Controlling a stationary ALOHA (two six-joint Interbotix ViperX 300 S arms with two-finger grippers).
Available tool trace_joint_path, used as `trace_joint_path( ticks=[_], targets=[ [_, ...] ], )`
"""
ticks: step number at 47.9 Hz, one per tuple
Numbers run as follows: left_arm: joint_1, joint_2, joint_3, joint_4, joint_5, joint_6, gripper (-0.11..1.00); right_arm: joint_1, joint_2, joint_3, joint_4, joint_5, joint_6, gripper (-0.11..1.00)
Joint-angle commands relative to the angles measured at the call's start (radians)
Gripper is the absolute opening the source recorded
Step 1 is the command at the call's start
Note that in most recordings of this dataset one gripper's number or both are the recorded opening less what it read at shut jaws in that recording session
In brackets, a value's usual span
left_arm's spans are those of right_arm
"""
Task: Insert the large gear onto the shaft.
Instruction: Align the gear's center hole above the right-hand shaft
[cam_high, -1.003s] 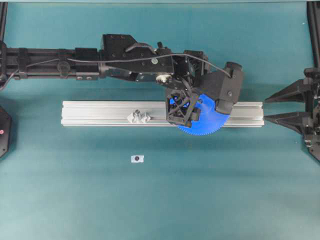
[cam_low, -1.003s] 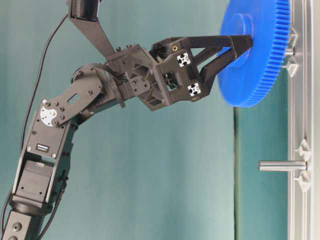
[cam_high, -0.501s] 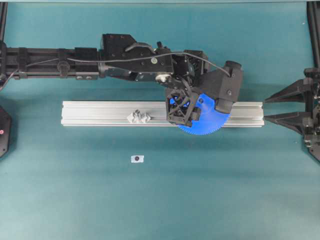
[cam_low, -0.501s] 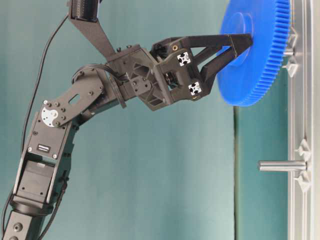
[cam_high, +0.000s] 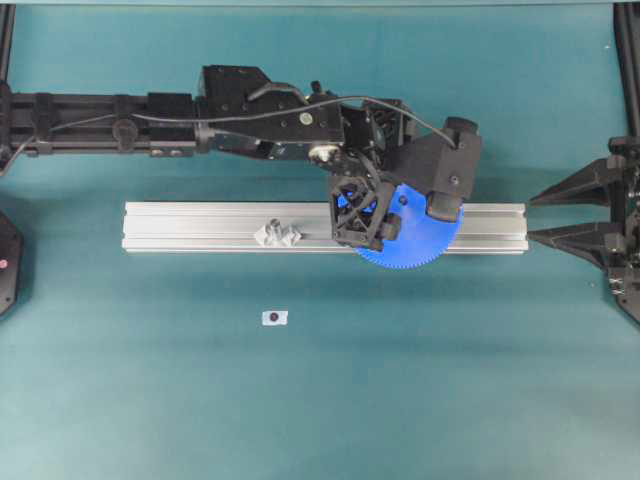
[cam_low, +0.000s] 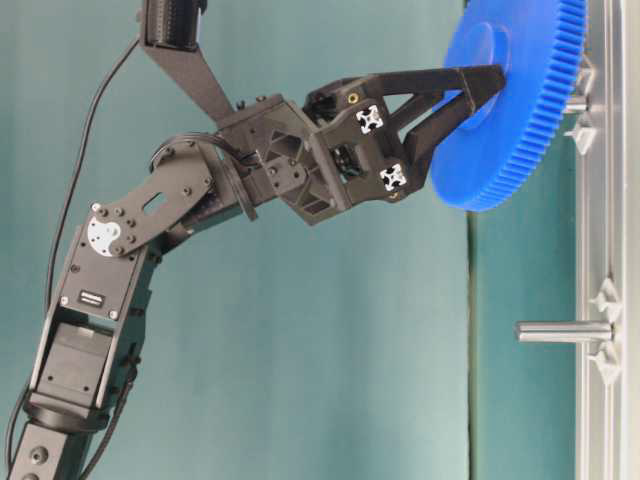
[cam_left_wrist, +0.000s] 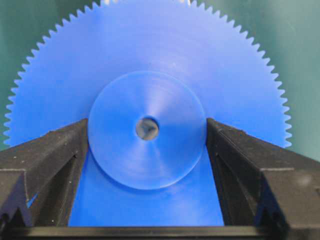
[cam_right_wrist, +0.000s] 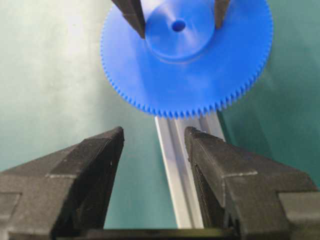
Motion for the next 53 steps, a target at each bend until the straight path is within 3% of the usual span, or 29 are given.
trace_joint_path(
  ticks=[1, 20, 53],
  targets=[
    [0.052, -0.025, 0.0, 0.008, 0.015, -0.002, 0.8, 0.008, 0.006, -0.014, 0.0, -0.009, 0.025, 0.6],
    [0.051, -0.028, 0.04, 0.008, 0.041, -0.002, 0.83, 0.015, 0.006, -0.017, -0.003, -0.011, 0.029, 0.6],
    [0.034, -0.003, 0.017, 0.008, -0.063, -0.032, 0.88, 0.017, 0.005, -0.017, -0.006, -0.011, 0.031, 0.6]
  ],
)
